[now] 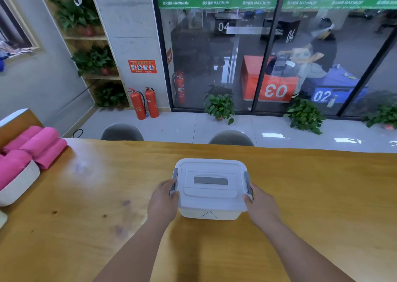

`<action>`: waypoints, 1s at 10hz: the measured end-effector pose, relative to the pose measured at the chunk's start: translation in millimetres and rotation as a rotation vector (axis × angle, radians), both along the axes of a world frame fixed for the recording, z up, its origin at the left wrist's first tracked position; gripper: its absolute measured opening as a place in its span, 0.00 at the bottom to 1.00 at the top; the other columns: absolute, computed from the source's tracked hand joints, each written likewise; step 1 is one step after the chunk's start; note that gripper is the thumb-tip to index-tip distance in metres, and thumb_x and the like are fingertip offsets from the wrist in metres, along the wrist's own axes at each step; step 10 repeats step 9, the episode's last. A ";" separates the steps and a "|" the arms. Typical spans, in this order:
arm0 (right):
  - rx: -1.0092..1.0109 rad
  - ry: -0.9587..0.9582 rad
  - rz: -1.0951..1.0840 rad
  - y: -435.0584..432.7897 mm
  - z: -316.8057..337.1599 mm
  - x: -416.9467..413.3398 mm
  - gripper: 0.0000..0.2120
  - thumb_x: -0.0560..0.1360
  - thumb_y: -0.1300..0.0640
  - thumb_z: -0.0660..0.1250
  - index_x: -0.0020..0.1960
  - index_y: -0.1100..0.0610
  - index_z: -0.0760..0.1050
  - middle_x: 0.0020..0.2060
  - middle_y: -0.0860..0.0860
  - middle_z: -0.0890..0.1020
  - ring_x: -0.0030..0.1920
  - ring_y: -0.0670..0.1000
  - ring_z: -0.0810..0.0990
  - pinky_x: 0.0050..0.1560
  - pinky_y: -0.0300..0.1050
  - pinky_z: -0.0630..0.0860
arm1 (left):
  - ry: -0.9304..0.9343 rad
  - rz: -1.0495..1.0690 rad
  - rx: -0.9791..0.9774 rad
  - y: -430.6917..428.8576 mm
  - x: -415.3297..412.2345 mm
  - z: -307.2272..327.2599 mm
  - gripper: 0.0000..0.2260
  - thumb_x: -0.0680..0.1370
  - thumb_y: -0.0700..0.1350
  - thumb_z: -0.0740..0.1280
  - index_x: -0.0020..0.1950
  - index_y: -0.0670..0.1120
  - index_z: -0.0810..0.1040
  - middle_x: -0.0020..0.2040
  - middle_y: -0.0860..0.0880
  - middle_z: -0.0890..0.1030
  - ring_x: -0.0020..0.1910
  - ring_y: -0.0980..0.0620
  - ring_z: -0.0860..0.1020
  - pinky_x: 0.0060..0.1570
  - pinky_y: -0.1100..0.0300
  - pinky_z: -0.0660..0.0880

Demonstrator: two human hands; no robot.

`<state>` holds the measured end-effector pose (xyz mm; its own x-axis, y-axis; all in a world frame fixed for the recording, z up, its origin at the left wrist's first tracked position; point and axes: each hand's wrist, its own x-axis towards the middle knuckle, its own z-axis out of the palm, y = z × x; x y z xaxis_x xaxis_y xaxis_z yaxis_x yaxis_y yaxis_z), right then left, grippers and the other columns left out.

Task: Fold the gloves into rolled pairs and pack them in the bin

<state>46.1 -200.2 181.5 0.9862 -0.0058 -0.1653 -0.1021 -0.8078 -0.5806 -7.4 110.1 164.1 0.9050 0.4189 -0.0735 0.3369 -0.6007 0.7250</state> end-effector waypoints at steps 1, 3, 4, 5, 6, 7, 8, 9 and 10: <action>-0.067 0.028 0.100 25.6 2.0 9.3 0.26 0.85 0.46 0.60 0.82 0.42 0.61 0.69 0.42 0.79 0.63 0.51 0.80 0.53 0.48 0.78 | 0.059 0.044 0.049 26.7 -0.2 8.4 0.22 0.83 0.47 0.63 0.78 0.57 0.73 0.71 0.56 0.77 0.59 0.50 0.79 0.51 0.53 0.77; -0.215 0.051 0.243 79.2 4.9 29.2 0.30 0.85 0.45 0.60 0.85 0.50 0.57 0.74 0.47 0.75 0.71 0.53 0.76 0.63 0.49 0.77 | 0.146 0.132 0.091 80.7 2.2 16.5 0.23 0.80 0.49 0.63 0.76 0.63 0.74 0.58 0.57 0.81 0.46 0.50 0.81 0.48 0.52 0.79; -0.239 0.066 0.300 106.7 6.1 37.0 0.32 0.85 0.44 0.60 0.86 0.51 0.54 0.77 0.48 0.73 0.73 0.54 0.74 0.66 0.50 0.76 | 0.146 0.155 0.125 103.8 2.8 19.7 0.23 0.81 0.47 0.62 0.76 0.62 0.74 0.61 0.55 0.82 0.47 0.48 0.81 0.46 0.54 0.80; -0.283 0.095 0.352 132.8 10.9 45.8 0.33 0.85 0.44 0.60 0.85 0.52 0.55 0.75 0.49 0.74 0.72 0.55 0.75 0.64 0.50 0.76 | 0.181 0.173 0.170 127.7 5.2 24.0 0.23 0.82 0.47 0.62 0.76 0.62 0.74 0.63 0.55 0.82 0.49 0.48 0.81 0.47 0.54 0.81; -0.337 0.112 0.409 153.0 19.3 56.8 0.29 0.84 0.44 0.62 0.81 0.52 0.62 0.69 0.50 0.79 0.66 0.55 0.78 0.58 0.49 0.78 | 0.240 0.149 0.192 147.7 11.1 33.2 0.23 0.81 0.46 0.62 0.75 0.61 0.74 0.60 0.55 0.81 0.49 0.48 0.81 0.44 0.57 0.77; -0.363 0.163 0.442 166.7 31.0 67.2 0.17 0.81 0.42 0.63 0.66 0.47 0.74 0.56 0.46 0.82 0.53 0.51 0.81 0.54 0.49 0.80 | 0.275 0.115 0.194 161.2 16.1 47.2 0.20 0.81 0.47 0.63 0.73 0.59 0.77 0.56 0.53 0.81 0.49 0.49 0.81 0.45 0.55 0.81; -0.402 0.120 0.429 181.9 45.9 72.3 0.20 0.81 0.37 0.62 0.65 0.48 0.76 0.54 0.46 0.82 0.50 0.50 0.81 0.54 0.50 0.81 | 0.254 0.079 0.191 169.8 23.0 56.3 0.22 0.82 0.55 0.67 0.77 0.56 0.73 0.63 0.51 0.82 0.55 0.49 0.81 0.46 0.57 0.77; -0.354 0.095 0.433 195.0 67.0 78.0 0.30 0.83 0.36 0.59 0.78 0.53 0.68 0.67 0.49 0.79 0.60 0.51 0.80 0.55 0.47 0.79 | 0.178 0.087 0.128 171.2 32.3 67.5 0.27 0.81 0.59 0.70 0.78 0.53 0.72 0.65 0.50 0.82 0.61 0.49 0.81 0.50 0.58 0.75; -0.354 0.095 0.433 195.0 67.0 78.0 0.30 0.83 0.36 0.59 0.78 0.53 0.68 0.67 0.49 0.79 0.60 0.51 0.80 0.55 0.47 0.79 | 0.178 0.087 0.128 171.2 32.3 67.5 0.27 0.81 0.59 0.70 0.78 0.53 0.72 0.65 0.50 0.82 0.61 0.49 0.81 0.50 0.58 0.75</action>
